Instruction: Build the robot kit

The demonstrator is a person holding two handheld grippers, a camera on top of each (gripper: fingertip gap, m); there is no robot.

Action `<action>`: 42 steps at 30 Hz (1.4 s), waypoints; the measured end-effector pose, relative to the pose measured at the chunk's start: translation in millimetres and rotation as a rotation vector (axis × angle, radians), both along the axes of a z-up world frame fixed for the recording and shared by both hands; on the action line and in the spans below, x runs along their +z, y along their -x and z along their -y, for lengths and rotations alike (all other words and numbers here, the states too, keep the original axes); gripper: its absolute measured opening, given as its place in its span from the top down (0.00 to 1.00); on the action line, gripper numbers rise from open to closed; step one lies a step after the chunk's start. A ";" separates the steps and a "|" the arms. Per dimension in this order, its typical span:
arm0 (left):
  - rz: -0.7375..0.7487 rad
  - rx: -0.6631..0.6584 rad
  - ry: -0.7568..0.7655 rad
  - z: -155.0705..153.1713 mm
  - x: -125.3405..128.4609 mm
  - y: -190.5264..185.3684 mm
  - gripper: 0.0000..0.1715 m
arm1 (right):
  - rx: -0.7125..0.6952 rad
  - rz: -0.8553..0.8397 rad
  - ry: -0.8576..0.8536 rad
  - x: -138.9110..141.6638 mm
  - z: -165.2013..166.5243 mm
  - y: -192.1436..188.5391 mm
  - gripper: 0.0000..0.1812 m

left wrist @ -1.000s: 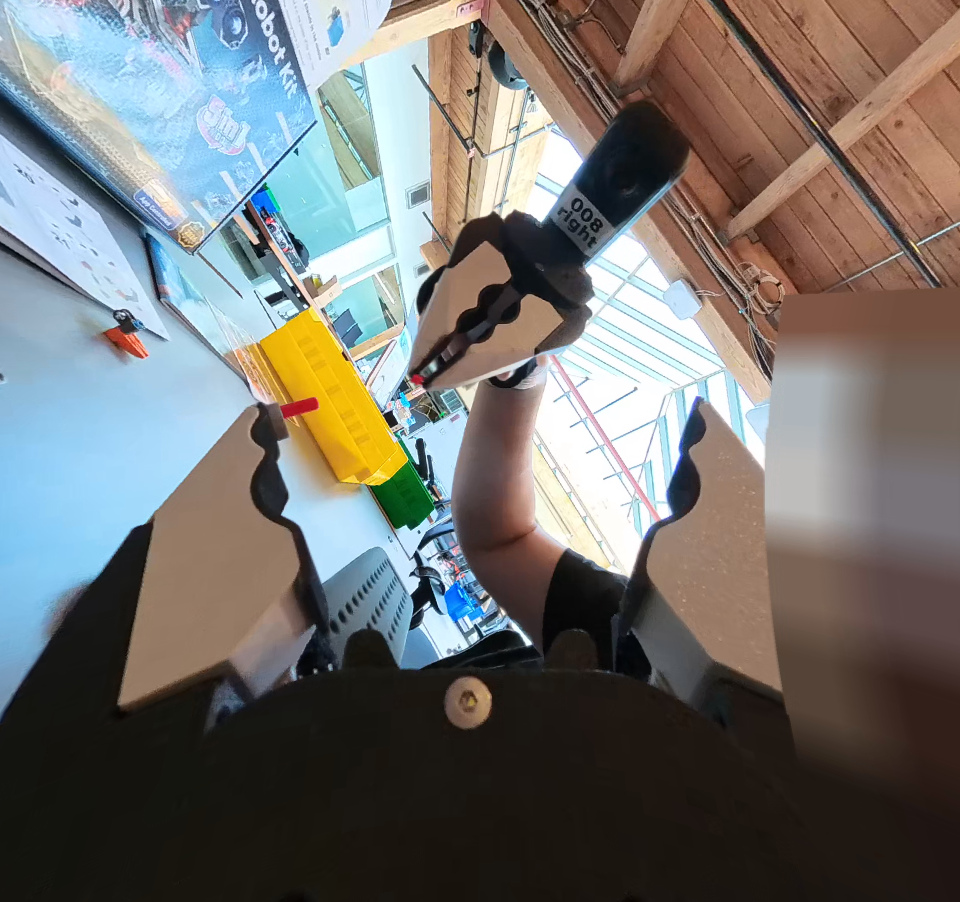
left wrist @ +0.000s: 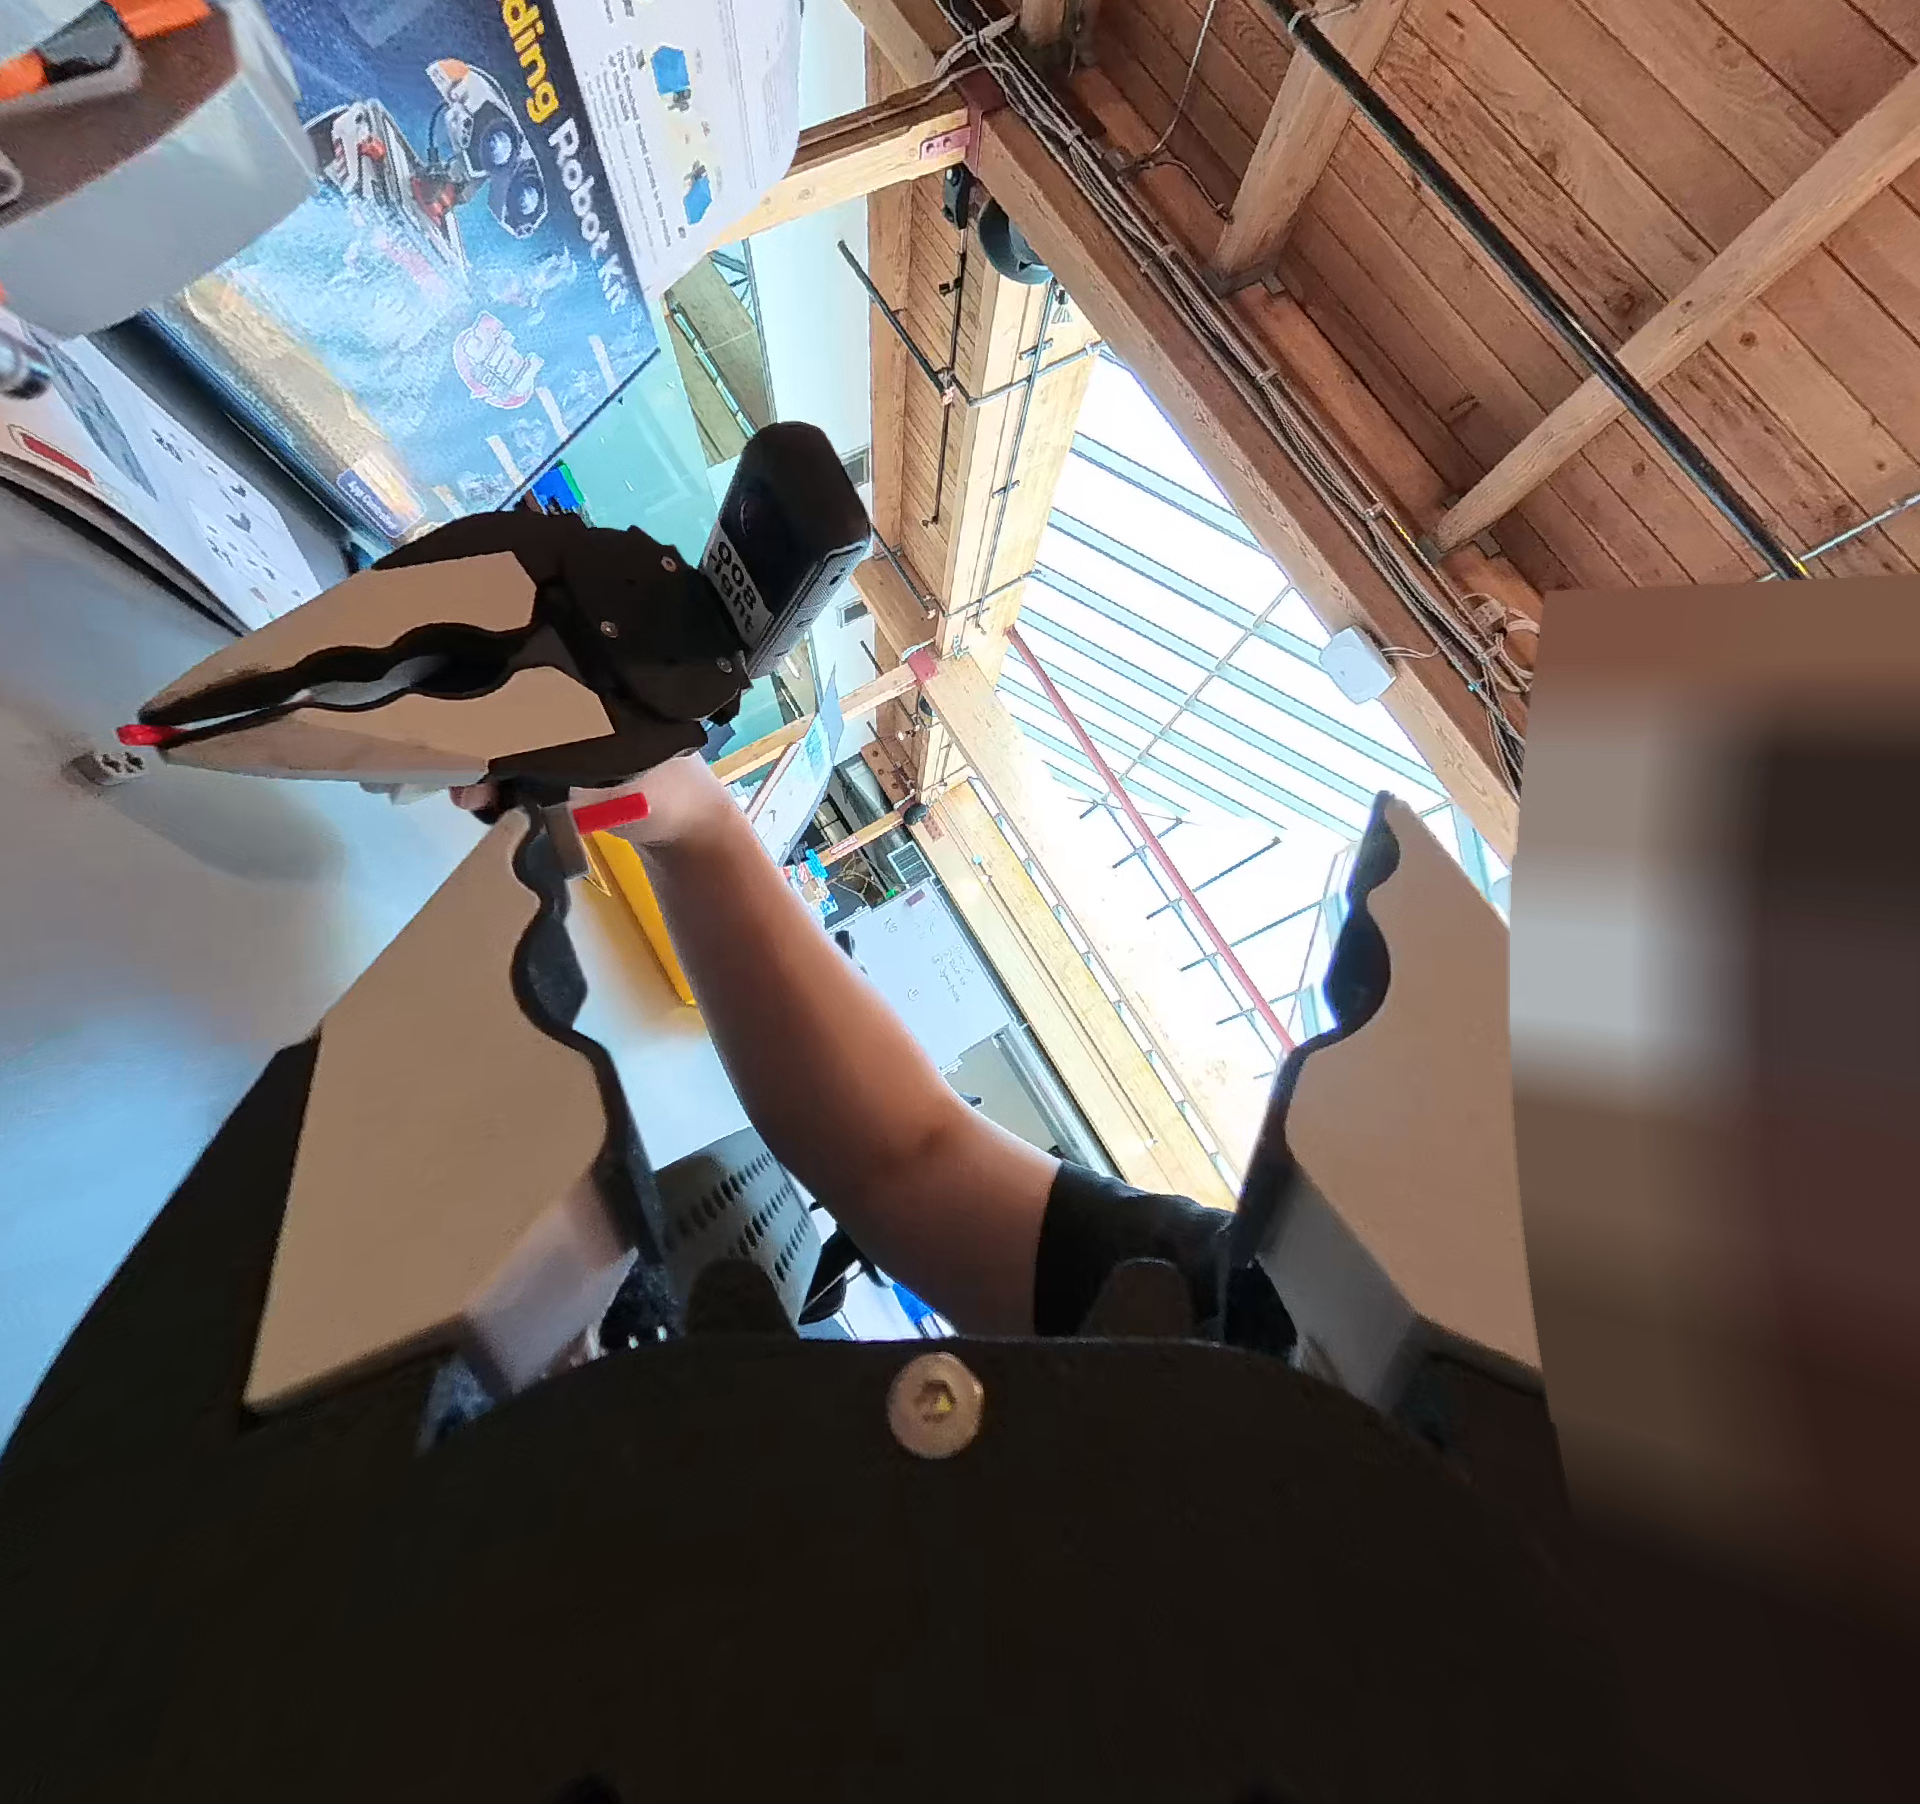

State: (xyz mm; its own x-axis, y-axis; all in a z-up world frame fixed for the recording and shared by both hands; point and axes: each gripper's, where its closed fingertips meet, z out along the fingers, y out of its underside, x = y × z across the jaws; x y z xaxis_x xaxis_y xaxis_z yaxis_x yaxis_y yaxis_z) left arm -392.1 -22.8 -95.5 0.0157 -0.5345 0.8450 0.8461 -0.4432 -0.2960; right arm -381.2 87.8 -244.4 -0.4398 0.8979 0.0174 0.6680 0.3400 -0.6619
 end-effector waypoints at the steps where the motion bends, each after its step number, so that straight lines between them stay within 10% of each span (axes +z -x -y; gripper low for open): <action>1: -0.001 -0.004 0.003 -0.3 -1.3 -0.9 0.15 | 0.000 -0.009 0.007 -0.1 0.5 0.1 0.98; 17: -0.006 0.001 0.015 -0.8 -7.0 1.6 0.17 | -0.008 -0.076 0.072 1.1 3.9 -0.8 0.98; 25: -0.031 0.020 0.087 -14.1 -25.3 -2.6 0.11 | 0.050 -0.130 -0.043 72.7 60.8 5.0 0.98; 30: -0.025 0.035 0.061 -21.7 -24.1 -4.7 0.10 | -0.077 0.032 0.196 83.6 88.5 5.2 0.98; 42: 0.256 -0.034 0.101 -36.9 -1.2 -11.8 0.09 | 0.583 -0.198 -1.138 111.2 72.8 1.2 0.98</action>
